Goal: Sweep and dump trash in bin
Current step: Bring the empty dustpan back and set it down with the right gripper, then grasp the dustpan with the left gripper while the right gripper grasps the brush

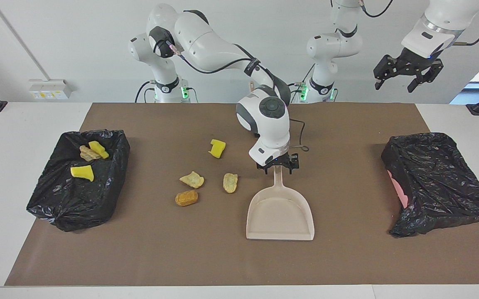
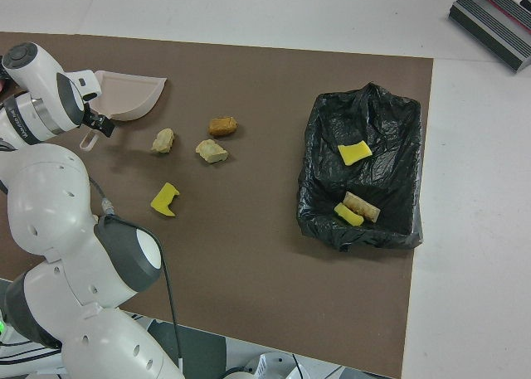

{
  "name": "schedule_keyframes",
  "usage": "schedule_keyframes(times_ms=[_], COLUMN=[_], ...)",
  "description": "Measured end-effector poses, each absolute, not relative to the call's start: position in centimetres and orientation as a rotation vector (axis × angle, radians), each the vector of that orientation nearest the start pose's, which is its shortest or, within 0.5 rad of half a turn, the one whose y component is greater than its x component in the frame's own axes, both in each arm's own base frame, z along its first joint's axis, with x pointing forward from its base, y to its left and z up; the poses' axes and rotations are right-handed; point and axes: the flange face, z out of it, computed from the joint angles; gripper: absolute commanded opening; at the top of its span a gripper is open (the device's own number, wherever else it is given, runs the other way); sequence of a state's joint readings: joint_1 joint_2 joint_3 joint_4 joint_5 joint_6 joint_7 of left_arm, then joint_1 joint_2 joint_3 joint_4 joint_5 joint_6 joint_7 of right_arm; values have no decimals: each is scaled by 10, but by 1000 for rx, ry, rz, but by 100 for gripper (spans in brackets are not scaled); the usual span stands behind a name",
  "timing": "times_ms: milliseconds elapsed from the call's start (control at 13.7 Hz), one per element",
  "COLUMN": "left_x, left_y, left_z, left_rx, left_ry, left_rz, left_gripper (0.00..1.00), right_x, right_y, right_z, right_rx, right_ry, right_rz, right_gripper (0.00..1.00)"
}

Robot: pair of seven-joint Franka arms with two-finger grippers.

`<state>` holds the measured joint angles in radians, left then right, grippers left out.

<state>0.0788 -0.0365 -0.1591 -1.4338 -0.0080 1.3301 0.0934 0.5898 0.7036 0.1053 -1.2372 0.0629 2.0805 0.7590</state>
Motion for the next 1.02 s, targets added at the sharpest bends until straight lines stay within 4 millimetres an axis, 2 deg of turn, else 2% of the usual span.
schedule_keyframes(times_ms=[220, 366, 512, 732, 879, 1025], left_x=[524, 533, 540, 561, 580, 597], left_y=[-47, -49, -58, -86, -118, -157], left_z=[690, 687, 679, 652, 619, 580], left_rx=[-3130, -3130, -3130, -3131, -3138, -3156], left_ry=[288, 294, 321, 398, 445, 419], left_rz=[-26, -88, -102, -107, -93, -79], left_gripper=[100, 100, 100, 100, 100, 100], right_x=[570, 540, 496, 400, 342, 295], right_y=[457, 453, 450, 448, 441, 427], right_z=[414, 436, 447, 438, 420, 398], right_rx=[-2994, -3009, -3030, -3100, -3090, -3062], right_ry=[163, 139, 96, -44, -88, -102], right_rz=[34, 93, 150, 237, 292, 306], right_gripper=[100, 100, 100, 100, 100, 100])
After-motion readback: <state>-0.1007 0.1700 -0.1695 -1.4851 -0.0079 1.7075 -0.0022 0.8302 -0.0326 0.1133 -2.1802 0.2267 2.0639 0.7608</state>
